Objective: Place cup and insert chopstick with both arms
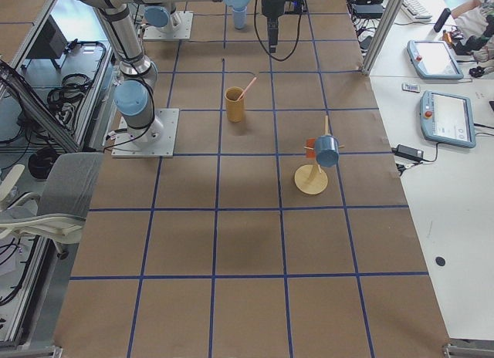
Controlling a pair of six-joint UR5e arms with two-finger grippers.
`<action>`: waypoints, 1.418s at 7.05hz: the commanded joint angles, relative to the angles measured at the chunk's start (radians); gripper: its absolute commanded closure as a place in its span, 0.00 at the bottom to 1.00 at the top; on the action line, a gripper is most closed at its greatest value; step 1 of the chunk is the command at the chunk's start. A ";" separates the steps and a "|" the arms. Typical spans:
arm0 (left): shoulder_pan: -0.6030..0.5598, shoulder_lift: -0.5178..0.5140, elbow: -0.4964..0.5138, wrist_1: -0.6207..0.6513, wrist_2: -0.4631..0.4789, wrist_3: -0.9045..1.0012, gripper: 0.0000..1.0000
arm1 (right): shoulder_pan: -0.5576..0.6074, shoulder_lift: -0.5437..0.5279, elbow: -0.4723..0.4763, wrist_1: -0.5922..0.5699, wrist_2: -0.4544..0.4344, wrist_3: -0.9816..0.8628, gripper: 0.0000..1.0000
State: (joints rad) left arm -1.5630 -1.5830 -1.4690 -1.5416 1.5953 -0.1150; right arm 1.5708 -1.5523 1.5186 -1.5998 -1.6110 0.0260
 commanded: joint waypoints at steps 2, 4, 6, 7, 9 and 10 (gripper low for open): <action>0.003 -0.003 -0.001 -0.011 0.000 0.008 0.00 | 0.000 0.000 0.000 0.001 -0.001 0.000 0.00; 0.001 -0.003 0.003 -0.044 -0.002 0.054 0.00 | 0.000 0.000 0.000 0.001 -0.001 0.000 0.00; -0.002 -0.003 0.003 -0.054 -0.003 0.055 0.00 | 0.000 0.000 0.000 0.001 -0.001 0.000 0.00; -0.002 -0.003 0.003 -0.054 -0.003 0.054 0.00 | 0.000 0.000 0.000 0.000 -0.001 0.000 0.00; -0.002 -0.003 0.003 -0.054 -0.003 0.054 0.00 | 0.000 0.000 0.000 0.001 -0.001 0.000 0.00; 0.000 -0.002 0.001 -0.054 -0.003 0.054 0.00 | 0.000 0.000 0.000 0.000 -0.001 0.000 0.00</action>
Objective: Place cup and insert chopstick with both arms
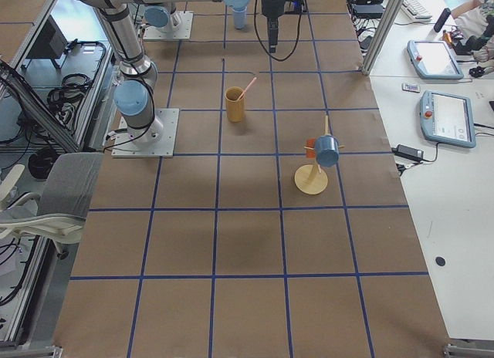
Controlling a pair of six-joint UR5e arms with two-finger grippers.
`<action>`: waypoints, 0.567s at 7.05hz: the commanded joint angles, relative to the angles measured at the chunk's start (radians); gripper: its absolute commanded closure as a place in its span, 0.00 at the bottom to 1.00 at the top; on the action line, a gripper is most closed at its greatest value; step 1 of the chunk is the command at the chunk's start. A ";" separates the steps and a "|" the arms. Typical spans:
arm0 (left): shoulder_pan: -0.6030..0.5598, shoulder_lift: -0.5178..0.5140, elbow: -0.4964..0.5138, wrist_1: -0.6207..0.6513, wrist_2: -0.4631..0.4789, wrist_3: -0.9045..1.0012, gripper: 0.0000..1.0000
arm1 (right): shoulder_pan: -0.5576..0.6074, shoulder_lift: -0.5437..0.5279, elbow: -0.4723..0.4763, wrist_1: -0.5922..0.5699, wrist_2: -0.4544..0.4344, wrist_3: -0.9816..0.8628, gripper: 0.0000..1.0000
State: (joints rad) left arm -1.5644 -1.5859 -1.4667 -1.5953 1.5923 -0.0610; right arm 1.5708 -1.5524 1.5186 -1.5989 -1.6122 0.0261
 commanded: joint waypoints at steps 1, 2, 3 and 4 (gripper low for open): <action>0.001 0.000 -0.001 0.000 0.000 0.000 0.00 | 0.000 0.000 0.000 -0.001 0.000 0.000 0.00; 0.001 0.001 -0.003 0.000 0.000 0.001 0.00 | 0.000 0.000 0.000 0.000 0.002 0.000 0.00; 0.004 0.003 -0.017 -0.002 0.000 0.015 0.00 | 0.000 0.000 0.000 0.000 0.000 0.000 0.00; 0.007 0.009 -0.052 0.000 0.000 0.067 0.00 | 0.000 0.000 0.000 0.002 0.000 0.000 0.00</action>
State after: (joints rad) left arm -1.5604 -1.5823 -1.4863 -1.5960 1.5922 -0.0393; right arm 1.5708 -1.5524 1.5186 -1.5983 -1.6118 0.0261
